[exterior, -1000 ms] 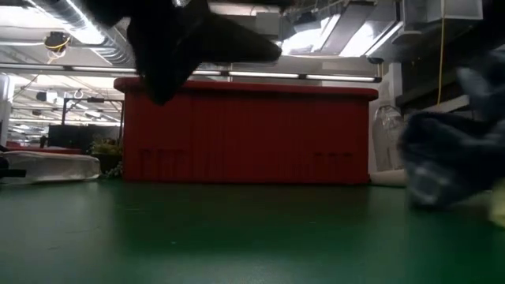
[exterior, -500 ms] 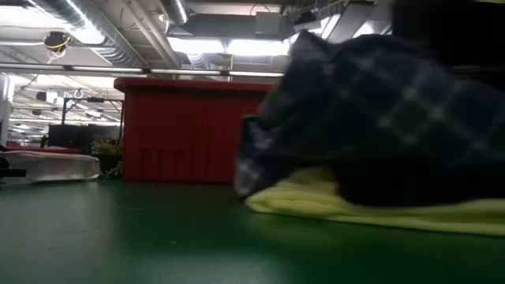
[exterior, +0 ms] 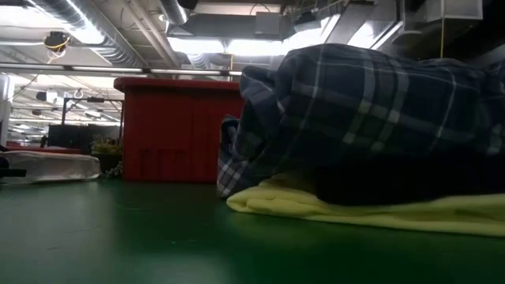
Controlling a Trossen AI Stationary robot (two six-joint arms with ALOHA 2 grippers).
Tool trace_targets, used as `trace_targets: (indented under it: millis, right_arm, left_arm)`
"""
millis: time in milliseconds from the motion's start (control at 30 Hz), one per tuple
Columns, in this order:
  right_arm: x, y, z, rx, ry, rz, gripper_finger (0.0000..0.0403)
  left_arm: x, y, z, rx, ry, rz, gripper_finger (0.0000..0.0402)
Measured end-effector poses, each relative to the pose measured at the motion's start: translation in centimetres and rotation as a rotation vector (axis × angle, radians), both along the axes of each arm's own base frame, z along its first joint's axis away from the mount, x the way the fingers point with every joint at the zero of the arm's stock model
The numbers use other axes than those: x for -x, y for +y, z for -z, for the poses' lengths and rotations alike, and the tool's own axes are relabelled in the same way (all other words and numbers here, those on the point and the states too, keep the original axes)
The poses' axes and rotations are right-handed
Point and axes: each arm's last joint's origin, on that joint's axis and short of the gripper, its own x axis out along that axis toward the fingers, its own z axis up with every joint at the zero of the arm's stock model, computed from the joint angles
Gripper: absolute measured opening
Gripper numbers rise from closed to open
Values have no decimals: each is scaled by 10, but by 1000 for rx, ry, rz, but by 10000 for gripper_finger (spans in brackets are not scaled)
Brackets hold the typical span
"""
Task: Fold Laundry from Bin
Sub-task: Stack the blue shirt on top of the black underwear shorts
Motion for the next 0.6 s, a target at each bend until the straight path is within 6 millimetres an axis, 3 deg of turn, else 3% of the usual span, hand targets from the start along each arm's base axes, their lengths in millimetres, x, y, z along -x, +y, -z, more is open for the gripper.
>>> trace_targets:
  millis: [100,267,467,600]
  right_arm:
    - [9,16,-13,-20,-32,-43,234]
    - [29,32,-11,56,-42,-49,234]
    - [49,33,18,221,-59,75,234]
    - [53,28,51,255,-69,151,234]
  left_arm:
    - [-5,2,5,16,-6,-9,137]
    - [-22,0,27,41,-34,19,137]
    - [-39,5,67,5,37,-5,137]
    - [-45,7,97,-14,115,18,137]
